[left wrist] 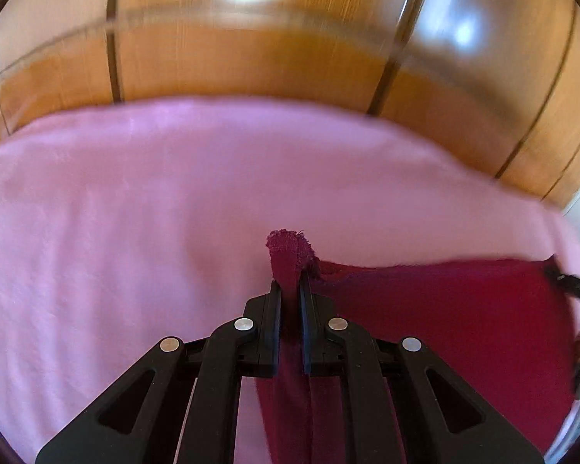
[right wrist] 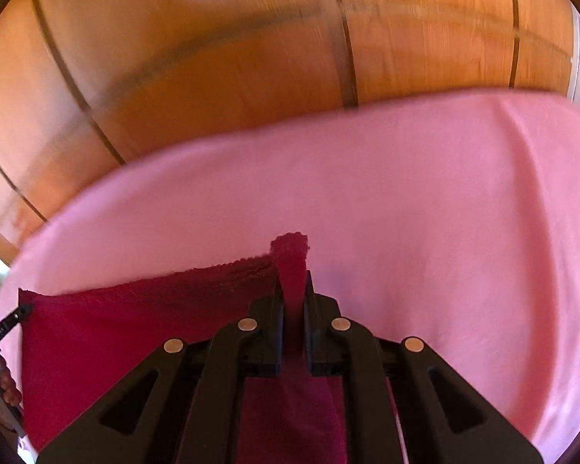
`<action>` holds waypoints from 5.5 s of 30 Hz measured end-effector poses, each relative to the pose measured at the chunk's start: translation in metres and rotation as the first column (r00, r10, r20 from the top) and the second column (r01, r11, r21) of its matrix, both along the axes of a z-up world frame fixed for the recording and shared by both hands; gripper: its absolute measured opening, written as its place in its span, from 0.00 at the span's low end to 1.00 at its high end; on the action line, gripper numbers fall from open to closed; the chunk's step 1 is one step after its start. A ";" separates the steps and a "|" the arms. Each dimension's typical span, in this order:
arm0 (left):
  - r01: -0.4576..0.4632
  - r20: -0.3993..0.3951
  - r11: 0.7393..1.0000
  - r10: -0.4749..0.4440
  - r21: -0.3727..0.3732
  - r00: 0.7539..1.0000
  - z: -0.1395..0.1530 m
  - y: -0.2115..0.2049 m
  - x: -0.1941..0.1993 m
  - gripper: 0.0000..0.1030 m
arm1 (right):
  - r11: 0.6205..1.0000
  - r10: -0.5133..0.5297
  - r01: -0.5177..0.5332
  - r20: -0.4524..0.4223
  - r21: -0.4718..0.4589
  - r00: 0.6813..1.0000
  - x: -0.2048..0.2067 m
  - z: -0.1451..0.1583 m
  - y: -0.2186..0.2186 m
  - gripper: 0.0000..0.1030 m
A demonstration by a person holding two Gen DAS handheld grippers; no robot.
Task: Fold small clothes
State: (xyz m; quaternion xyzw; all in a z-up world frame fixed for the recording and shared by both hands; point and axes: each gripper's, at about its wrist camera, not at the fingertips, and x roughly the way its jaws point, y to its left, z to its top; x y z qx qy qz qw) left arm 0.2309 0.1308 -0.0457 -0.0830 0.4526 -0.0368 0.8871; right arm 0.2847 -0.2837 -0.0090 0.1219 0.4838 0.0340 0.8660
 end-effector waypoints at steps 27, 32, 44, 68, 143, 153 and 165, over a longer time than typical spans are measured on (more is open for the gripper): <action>0.048 0.030 0.890 -0.038 -0.454 0.999 0.002 0.035 -0.220 0.49 | 0.963 0.021 -0.018 -0.007 0.269 1.000 -0.221 0.009 -0.044 0.30; 0.056 0.006 0.905 -0.059 -0.423 0.998 -0.005 0.029 -0.209 0.16 | 0.974 0.032 -0.034 0.010 0.223 0.999 -0.221 0.023 -0.037 0.13; 0.132 -0.003 0.909 -0.145 -0.395 0.989 0.012 0.034 -0.275 0.10 | 0.977 0.085 -0.079 -0.023 0.196 0.996 -0.289 0.044 -0.044 0.11; 0.013 0.111 1.000 -0.011 -0.023 0.994 0.057 -0.023 -0.201 0.51 | 0.983 0.064 -0.057 0.034 -0.174 0.997 -0.128 0.028 0.027 0.42; -0.113 0.063 0.982 0.105 0.148 0.992 0.024 -0.023 -0.114 0.33 | 0.993 -0.092 0.098 0.074 -0.071 0.993 -0.107 0.005 -0.022 0.19; -0.118 0.167 0.983 0.094 0.138 0.982 0.060 -0.023 -0.175 0.39 | 0.996 -0.074 0.078 0.113 -0.031 0.991 -0.141 0.030 -0.021 0.48; -0.095 0.193 0.984 0.065 0.148 0.979 0.065 -0.038 -0.211 0.44 | 0.993 0.012 0.000 0.104 -0.115 0.995 -0.178 0.031 -0.004 0.06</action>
